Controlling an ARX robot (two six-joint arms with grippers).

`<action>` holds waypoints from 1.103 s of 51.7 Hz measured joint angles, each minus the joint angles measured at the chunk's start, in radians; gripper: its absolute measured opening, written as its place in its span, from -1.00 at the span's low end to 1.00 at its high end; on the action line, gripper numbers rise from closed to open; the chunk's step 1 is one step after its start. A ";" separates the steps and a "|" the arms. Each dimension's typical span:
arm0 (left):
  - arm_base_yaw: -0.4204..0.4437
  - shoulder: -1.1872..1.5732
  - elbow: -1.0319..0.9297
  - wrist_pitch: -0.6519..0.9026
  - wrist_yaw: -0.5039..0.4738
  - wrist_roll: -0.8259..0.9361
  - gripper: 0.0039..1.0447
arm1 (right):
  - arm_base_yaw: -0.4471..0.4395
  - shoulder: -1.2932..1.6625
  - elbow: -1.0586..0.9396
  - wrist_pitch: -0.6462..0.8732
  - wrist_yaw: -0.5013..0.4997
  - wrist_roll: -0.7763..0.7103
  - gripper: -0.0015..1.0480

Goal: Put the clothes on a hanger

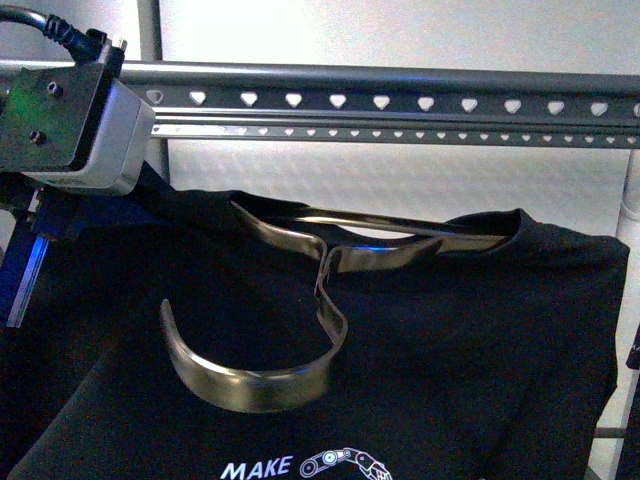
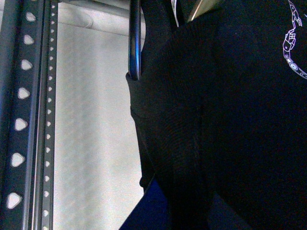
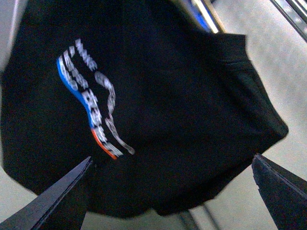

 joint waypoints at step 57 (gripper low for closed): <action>0.000 0.000 0.000 0.002 0.009 -0.002 -0.54 | 0.178 0.434 0.342 0.146 0.218 -0.048 -0.78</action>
